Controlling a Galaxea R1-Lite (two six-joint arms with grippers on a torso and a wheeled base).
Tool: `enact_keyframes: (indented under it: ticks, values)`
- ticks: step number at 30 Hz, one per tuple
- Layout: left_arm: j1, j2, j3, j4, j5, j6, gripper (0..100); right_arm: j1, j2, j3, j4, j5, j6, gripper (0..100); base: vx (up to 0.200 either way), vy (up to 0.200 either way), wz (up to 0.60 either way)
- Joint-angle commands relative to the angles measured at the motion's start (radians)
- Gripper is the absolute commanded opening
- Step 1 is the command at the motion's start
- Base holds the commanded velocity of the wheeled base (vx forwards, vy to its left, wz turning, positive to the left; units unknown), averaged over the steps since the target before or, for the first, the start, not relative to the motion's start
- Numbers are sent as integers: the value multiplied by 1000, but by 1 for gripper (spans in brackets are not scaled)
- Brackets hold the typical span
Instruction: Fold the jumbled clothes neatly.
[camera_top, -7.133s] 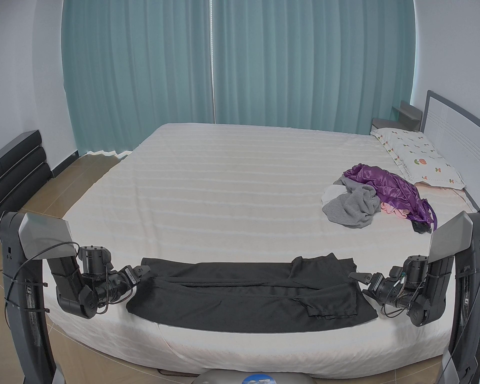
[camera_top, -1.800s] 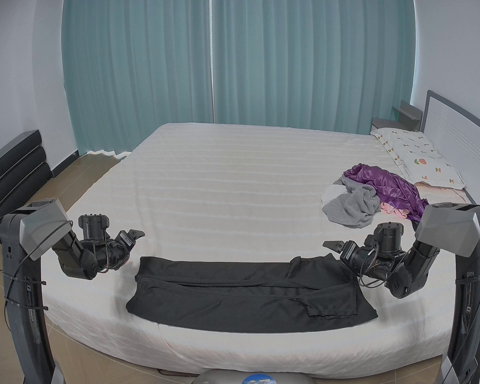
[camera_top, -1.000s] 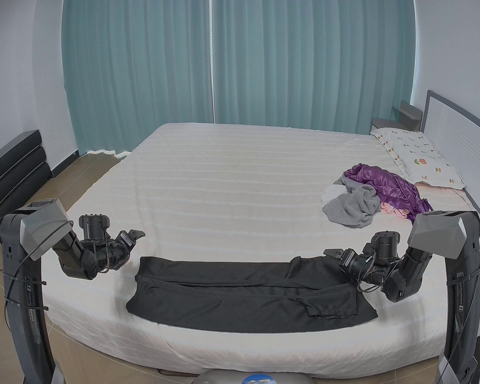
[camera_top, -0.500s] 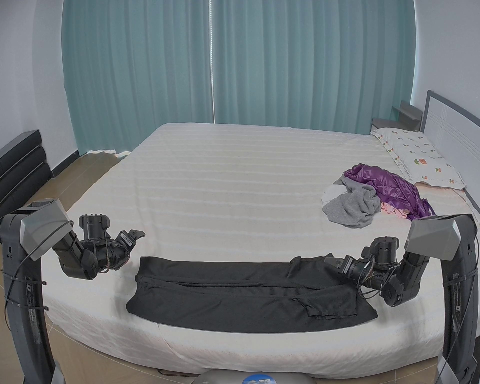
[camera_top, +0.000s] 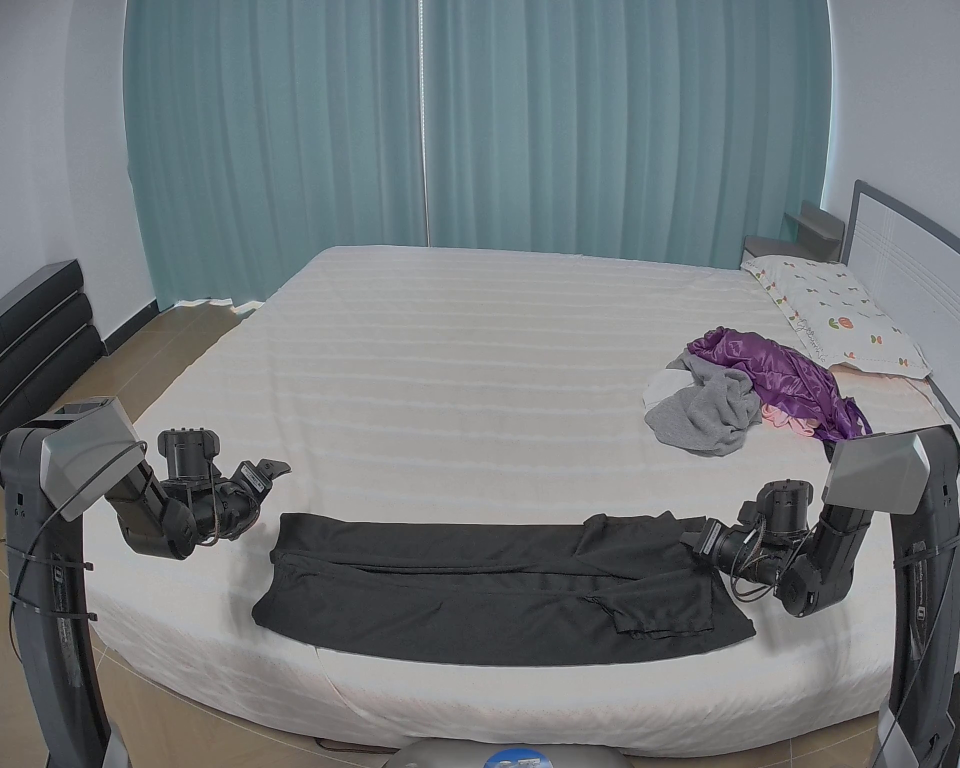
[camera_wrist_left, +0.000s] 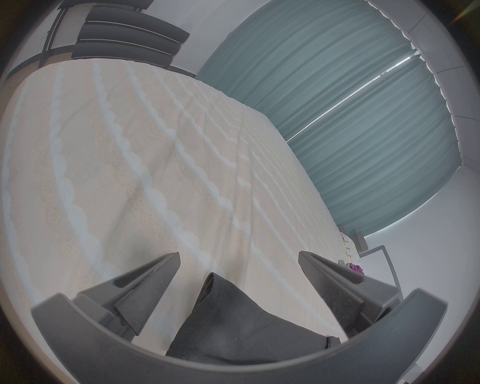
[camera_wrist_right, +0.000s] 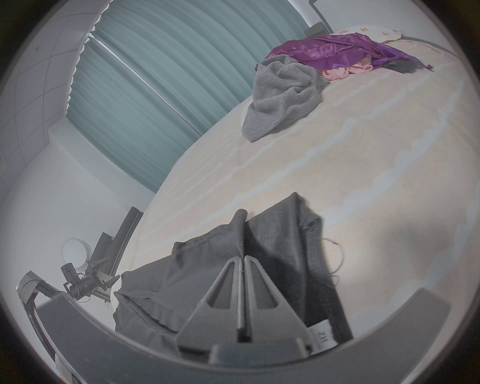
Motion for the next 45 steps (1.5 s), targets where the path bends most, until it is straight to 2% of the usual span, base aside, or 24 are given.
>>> enact_keyframes:
  ticks: [1,14,15,28,41,42,45]
  values:
    - [0,2,0,0,0,0,100,-14,-7,13,0,3,-2,0,0,0,0]
    - [0,2,0,0,0,0,100,-14,-12,36,9,5,-5,0,0,0,0]
    - [0,2,0,0,0,0,100,-14,-12,36,9,6,-5,100,0,0,0]
    - [0,0,0,0,0,0,100,-49,-50,41,12,5,10,100,0,0,0]
    - [0,2,0,0,0,0,100,-17,-15,30,32,3,4,100,0,0,0]
    - [0,2,-2,0,0,0,100,-12,-13,30,32,3,1,0,0,0,0]
    - [0,2,-2,0,0,0,100,-14,-22,32,49,0,-2,0,0,0,0]
